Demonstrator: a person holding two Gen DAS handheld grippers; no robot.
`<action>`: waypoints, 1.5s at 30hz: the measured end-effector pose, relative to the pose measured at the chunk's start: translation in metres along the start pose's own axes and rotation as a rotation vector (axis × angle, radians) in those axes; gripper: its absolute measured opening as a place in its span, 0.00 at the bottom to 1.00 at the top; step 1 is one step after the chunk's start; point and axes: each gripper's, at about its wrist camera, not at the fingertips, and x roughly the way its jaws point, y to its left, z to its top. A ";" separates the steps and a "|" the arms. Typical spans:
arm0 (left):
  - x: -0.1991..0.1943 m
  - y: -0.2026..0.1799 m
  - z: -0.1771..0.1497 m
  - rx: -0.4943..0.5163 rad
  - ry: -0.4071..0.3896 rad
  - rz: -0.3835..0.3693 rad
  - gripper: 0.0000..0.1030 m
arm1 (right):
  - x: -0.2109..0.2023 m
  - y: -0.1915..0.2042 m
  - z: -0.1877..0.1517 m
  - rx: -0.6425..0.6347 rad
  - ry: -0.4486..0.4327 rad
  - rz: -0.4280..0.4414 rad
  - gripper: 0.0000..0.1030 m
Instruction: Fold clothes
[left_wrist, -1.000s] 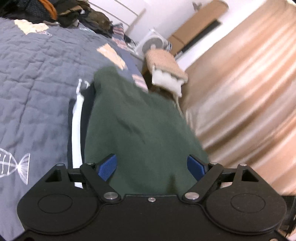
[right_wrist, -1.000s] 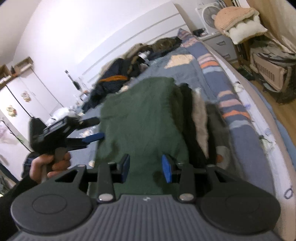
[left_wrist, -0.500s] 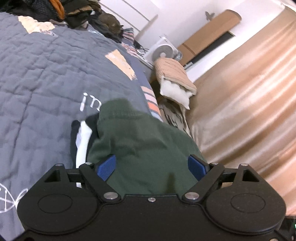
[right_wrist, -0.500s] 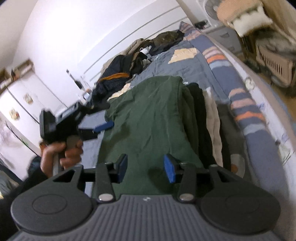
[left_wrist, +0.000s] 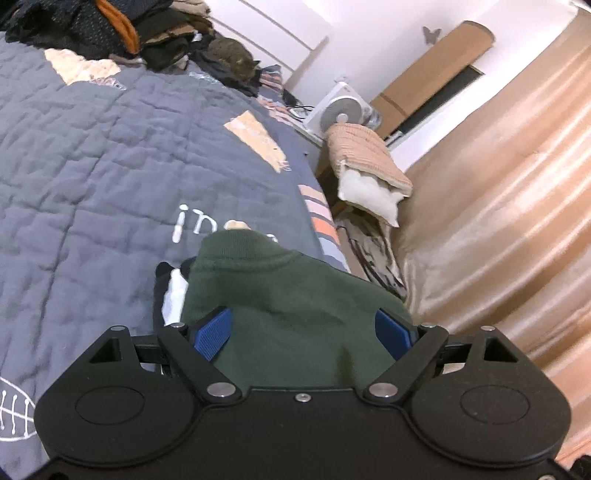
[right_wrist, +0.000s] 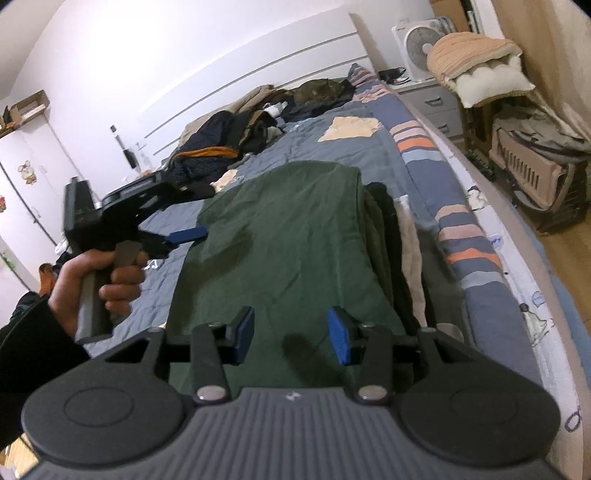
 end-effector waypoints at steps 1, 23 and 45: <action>-0.005 -0.003 -0.003 0.011 0.002 -0.008 0.82 | -0.002 0.001 0.001 0.005 -0.008 -0.006 0.42; -0.115 -0.083 -0.104 0.228 -0.018 0.162 0.84 | -0.058 0.045 -0.001 -0.022 -0.080 -0.083 0.56; -0.181 -0.123 -0.165 0.339 -0.029 0.344 1.00 | -0.102 0.075 -0.021 -0.050 -0.082 -0.123 0.63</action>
